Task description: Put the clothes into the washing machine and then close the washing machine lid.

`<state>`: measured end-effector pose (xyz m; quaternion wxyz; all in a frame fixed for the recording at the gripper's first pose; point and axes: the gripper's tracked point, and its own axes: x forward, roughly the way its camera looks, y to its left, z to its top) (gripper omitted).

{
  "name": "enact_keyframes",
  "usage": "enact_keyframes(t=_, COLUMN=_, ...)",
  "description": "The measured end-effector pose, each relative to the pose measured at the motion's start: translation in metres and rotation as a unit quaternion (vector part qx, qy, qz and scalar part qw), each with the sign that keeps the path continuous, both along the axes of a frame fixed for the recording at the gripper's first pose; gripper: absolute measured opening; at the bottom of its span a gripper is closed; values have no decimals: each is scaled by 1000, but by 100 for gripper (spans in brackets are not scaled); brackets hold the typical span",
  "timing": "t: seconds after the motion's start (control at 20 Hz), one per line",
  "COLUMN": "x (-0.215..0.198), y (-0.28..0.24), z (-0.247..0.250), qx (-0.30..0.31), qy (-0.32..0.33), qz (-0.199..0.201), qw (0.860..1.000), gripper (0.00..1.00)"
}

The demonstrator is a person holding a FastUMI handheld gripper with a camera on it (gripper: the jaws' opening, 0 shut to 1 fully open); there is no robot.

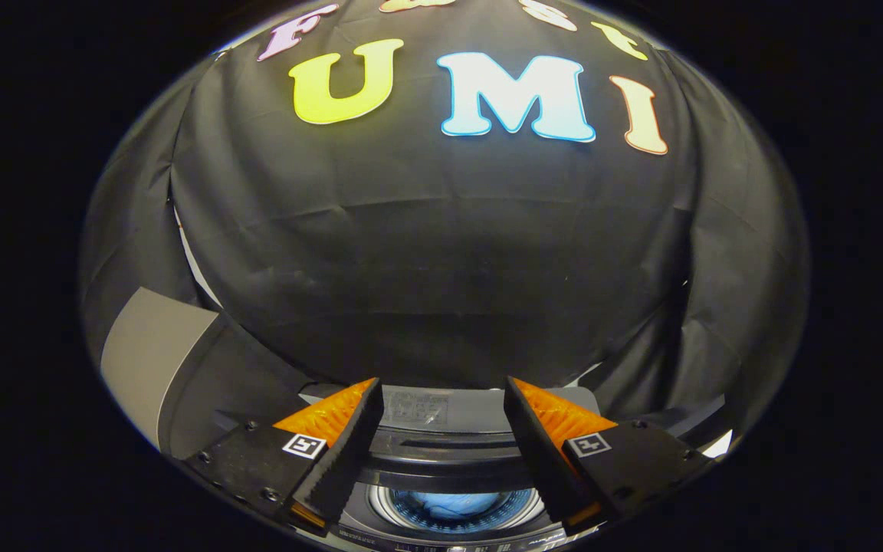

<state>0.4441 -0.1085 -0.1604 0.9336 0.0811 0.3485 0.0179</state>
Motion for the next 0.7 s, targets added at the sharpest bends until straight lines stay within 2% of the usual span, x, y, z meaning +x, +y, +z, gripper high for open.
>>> enact_keyframes(t=0.2, x=-30, y=5, z=-9, qx=3, qy=-8, qz=-7, qw=1000, gripper=98)
enact_keyframes(t=0.4, x=-74, y=12, z=-31, qx=14, qy=29, qz=-5, qw=999, gripper=98)
enact_keyframes(t=0.7, x=-136, y=22, z=-20, qx=27, qy=-12, qz=-26, qw=999, gripper=98)
